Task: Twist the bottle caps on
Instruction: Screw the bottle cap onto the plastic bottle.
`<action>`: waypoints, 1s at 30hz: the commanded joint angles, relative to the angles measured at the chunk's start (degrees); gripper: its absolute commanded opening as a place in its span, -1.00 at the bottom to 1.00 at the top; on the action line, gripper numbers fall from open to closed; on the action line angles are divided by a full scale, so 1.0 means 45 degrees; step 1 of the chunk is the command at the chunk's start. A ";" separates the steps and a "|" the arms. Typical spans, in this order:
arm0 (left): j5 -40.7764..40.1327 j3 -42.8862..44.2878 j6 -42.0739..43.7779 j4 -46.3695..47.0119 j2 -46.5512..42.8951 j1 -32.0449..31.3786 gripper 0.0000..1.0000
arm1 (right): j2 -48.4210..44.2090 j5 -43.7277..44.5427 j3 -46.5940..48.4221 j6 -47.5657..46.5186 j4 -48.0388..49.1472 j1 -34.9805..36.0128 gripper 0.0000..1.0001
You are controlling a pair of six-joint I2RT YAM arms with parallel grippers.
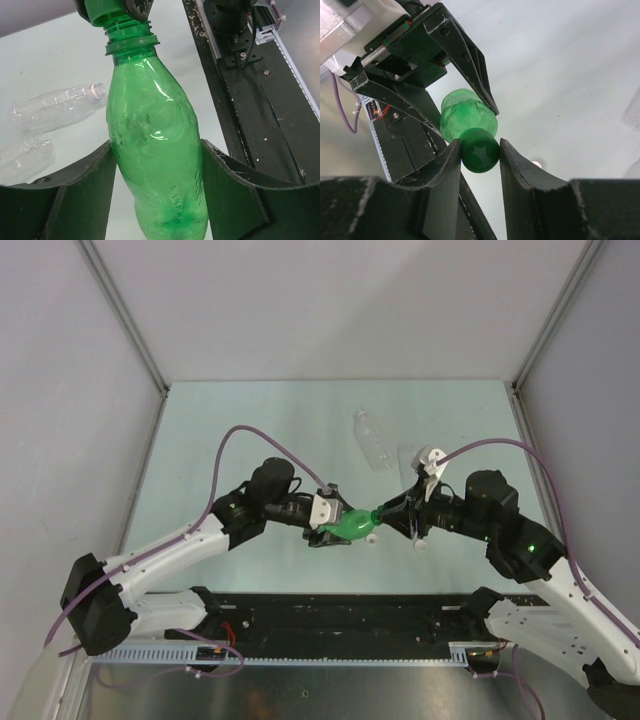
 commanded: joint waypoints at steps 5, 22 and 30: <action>0.1494 0.0776 -0.0270 0.0708 -0.0283 0.0137 -1.00 | -0.0006 -0.0247 0.0518 0.0017 0.0011 0.0130 -0.70; 0.2180 0.0450 -0.3328 0.4413 -0.0309 0.0403 -1.00 | 0.0323 -0.0840 0.0641 0.0067 0.0698 0.0153 -0.64; 0.1774 -0.0554 -0.4295 0.6345 -0.0441 0.0386 -1.00 | 0.1195 -0.0869 0.0916 -0.0047 0.0494 0.0333 -0.62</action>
